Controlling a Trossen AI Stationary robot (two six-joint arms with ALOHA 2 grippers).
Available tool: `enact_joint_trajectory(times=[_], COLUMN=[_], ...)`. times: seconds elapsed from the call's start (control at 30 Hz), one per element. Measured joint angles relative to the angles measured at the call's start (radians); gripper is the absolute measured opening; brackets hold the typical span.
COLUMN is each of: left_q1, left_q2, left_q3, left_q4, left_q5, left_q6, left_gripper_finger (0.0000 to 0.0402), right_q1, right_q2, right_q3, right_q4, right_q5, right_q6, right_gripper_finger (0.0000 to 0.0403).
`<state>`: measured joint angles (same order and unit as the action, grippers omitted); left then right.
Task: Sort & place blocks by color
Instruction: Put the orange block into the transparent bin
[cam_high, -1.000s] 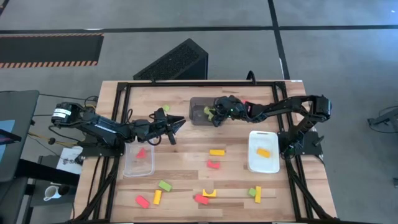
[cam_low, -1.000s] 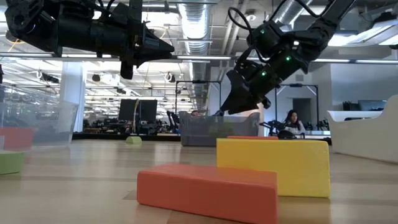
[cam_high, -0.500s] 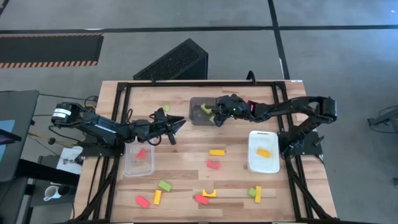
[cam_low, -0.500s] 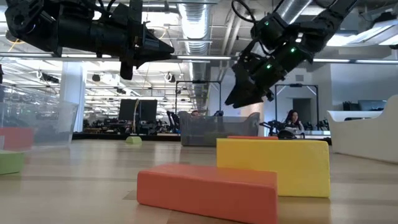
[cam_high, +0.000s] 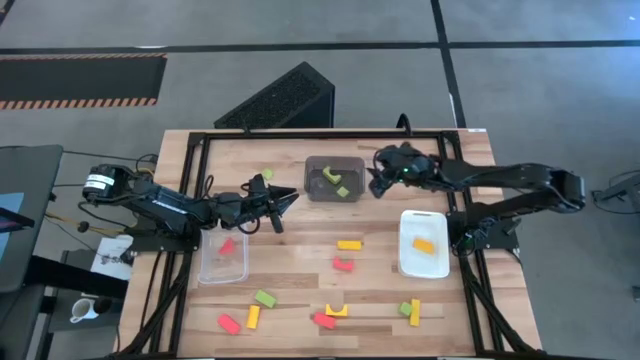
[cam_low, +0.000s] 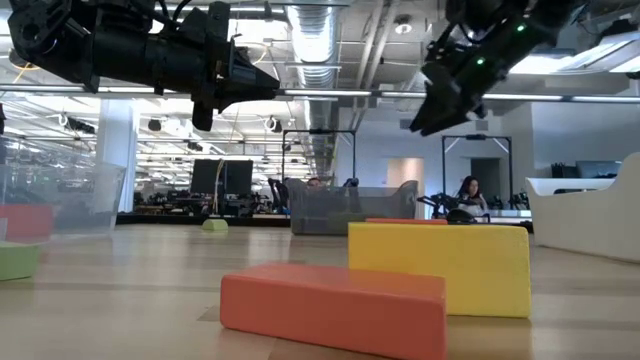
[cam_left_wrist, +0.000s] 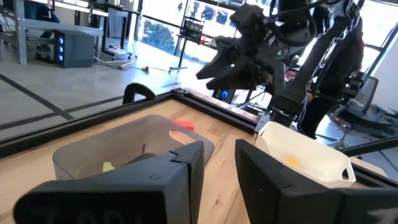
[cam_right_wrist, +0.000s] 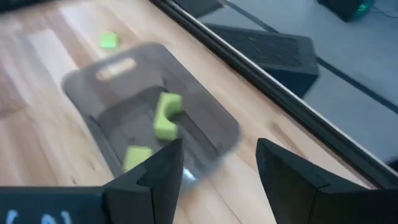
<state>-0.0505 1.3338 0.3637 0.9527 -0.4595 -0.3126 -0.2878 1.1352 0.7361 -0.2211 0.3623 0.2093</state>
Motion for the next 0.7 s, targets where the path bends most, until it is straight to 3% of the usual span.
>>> enact_joint_trajectory(times=[0.27,0.43,0.7], left_q1=[0.0,0.0,0.0], left_q2=[0.0,0.0,0.0], left_q3=[0.0,0.0,0.0], left_q4=[0.002,0.002,0.002], left_q5=[0.0,0.0,0.0], left_q6=[-0.004,-0.007,-0.007], left_gripper_finger=[0.0078,0.0078,0.0078], right_q1=[-0.012,-0.074,-0.209], right_q2=[-0.058,-0.04,-0.035], right_q3=[0.0,0.0,-0.009], right_q4=[-0.227,-0.326,-0.314], right_q5=[0.081,-0.044,-0.169], right_q6=[0.028,0.07,-0.007], right_gripper_finger=[0.0224,0.0224,0.0224])
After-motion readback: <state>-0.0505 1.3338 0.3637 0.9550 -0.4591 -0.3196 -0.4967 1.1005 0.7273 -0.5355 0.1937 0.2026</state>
